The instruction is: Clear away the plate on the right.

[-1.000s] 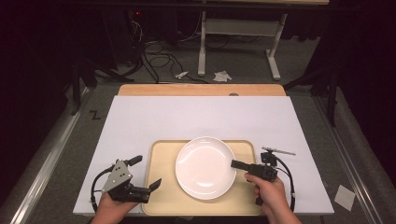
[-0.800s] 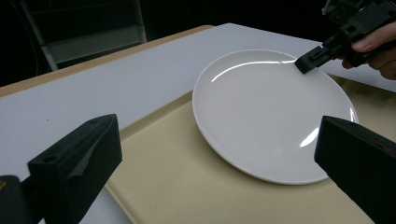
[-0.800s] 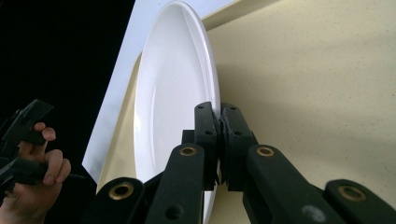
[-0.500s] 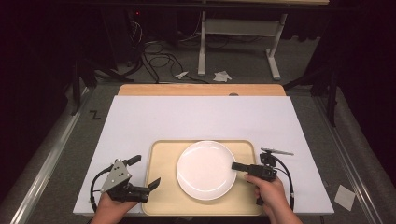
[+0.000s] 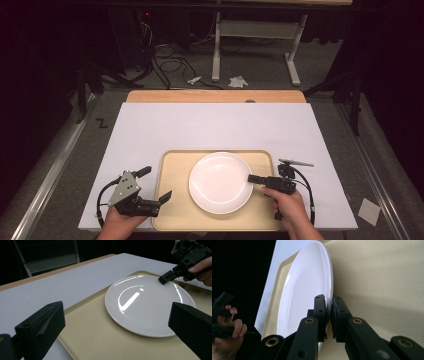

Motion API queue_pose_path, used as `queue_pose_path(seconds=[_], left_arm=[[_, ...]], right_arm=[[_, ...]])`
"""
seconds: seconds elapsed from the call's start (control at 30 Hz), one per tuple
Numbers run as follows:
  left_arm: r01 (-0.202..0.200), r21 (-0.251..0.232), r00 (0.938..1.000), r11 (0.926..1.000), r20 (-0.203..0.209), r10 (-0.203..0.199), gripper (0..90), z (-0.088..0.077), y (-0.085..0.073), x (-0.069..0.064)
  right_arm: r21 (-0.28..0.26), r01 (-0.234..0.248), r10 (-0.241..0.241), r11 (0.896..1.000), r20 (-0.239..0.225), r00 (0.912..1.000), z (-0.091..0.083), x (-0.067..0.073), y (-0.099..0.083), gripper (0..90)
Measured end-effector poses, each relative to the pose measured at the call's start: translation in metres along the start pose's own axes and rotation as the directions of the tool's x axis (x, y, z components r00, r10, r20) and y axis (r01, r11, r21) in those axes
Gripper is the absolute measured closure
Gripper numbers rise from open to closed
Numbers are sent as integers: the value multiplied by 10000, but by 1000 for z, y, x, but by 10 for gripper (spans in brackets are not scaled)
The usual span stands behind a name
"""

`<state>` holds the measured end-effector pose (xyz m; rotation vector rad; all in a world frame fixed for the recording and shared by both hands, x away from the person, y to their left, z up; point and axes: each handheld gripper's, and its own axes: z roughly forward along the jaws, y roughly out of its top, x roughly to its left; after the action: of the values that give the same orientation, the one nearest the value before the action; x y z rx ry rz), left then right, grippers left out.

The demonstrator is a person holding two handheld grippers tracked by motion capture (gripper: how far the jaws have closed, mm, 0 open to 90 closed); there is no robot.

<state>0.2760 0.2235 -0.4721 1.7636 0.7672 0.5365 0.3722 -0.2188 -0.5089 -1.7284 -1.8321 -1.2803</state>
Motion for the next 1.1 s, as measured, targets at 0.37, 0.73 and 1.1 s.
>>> queue_pose_path(seconds=[0.37, 0.73, 1.1], left_arm=[[2, 31, 10000, 10000, 49, -2, 17, 1, 0, 0], [-2, 47, 10000, 10000, 76, 2, 17, 1, 0, 0], [-1, 54, 10000, 10000, 91, 1, 17, 0, 0, 0]], right_arm=[[294, -33, 18, 9996, 503, 9987, 3, -2, -1, 838], [397, 88, -105, 9992, 432, 9990, 5, -1, -1, 685], [268, 1444, -1463, 9892, 919, 9850, -1, 9, 0, 552]])
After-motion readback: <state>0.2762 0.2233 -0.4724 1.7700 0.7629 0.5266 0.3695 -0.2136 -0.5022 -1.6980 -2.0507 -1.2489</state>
